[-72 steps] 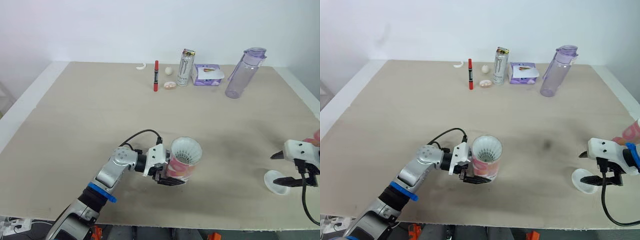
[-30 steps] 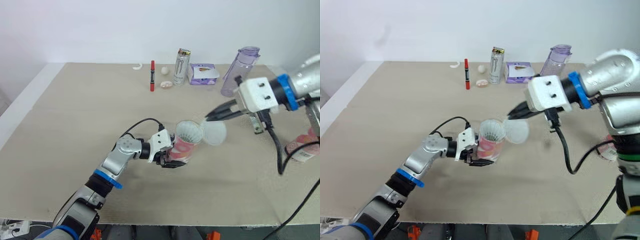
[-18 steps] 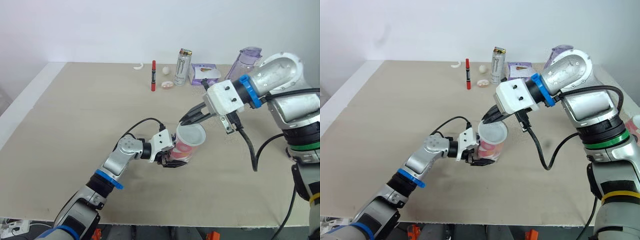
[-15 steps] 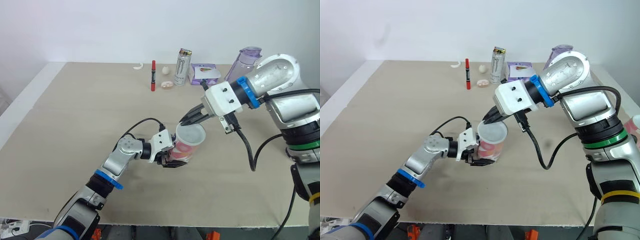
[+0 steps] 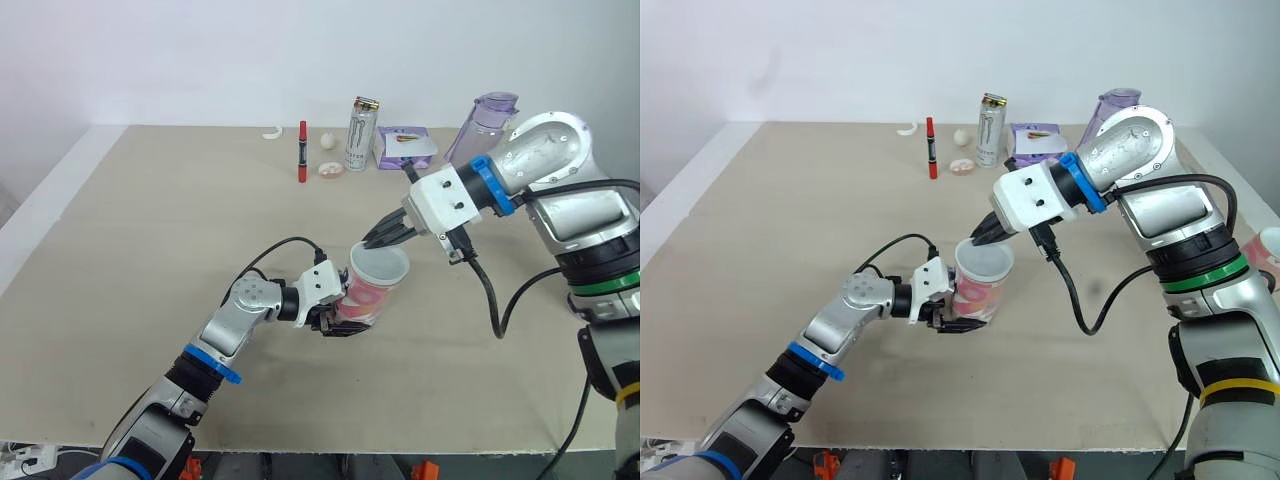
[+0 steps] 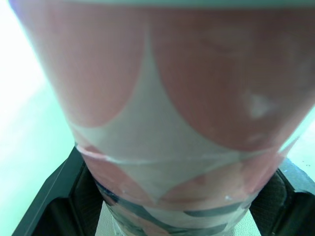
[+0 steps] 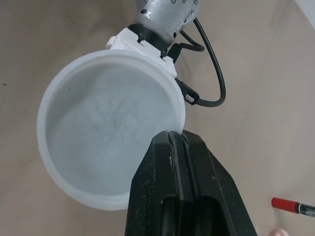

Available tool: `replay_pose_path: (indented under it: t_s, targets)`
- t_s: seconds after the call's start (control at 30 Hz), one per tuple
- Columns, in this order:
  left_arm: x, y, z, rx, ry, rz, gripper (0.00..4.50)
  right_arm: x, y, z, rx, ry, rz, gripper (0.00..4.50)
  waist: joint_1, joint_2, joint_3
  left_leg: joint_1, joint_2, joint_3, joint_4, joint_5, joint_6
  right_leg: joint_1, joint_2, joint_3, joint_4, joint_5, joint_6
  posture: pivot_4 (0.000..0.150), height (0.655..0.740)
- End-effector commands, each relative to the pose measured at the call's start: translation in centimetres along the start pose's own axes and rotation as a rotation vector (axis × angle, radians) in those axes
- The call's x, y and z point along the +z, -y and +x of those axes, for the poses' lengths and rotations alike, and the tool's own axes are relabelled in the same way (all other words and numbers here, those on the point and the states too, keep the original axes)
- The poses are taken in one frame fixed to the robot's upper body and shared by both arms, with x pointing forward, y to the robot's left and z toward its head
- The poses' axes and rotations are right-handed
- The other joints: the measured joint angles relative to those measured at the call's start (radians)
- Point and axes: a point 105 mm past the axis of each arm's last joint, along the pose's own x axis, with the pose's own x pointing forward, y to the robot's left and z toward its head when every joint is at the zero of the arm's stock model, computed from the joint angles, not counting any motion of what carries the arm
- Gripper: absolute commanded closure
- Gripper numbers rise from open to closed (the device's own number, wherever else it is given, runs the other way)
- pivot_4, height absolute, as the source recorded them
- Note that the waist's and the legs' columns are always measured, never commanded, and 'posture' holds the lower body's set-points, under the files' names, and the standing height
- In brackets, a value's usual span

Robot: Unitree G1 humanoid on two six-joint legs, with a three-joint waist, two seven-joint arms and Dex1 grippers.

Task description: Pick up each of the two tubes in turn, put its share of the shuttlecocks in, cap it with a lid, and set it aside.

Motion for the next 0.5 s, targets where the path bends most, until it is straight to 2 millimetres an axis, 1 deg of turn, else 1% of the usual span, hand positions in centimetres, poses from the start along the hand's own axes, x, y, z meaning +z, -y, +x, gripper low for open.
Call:
replay_pose_path:
  t_s: [0.03,0.5]
  targets:
    - [-2.77,0.14,-0.63,0.017,-0.109,-0.051,0.89,0.46,0.33,-0.83,0.016,-0.021,-0.05,4.37,0.0,0.0,0.0,0.0,0.0,0.0,0.0,0.0,0.0,0.0,0.0,0.0,0.0,0.0,0.0,0.15,0.74]
    - [-3.1,0.01,-1.01,0.029,-0.122,-0.068,0.89,0.31,0.6,-0.45,0.013,-0.012,-0.081,4.37,-0.001,0.0,0.0,0.001,0.001,0.0,0.0,0.0,0.0,0.0,0.001,0.0,0.0,0.0,0.0,0.15,0.74]
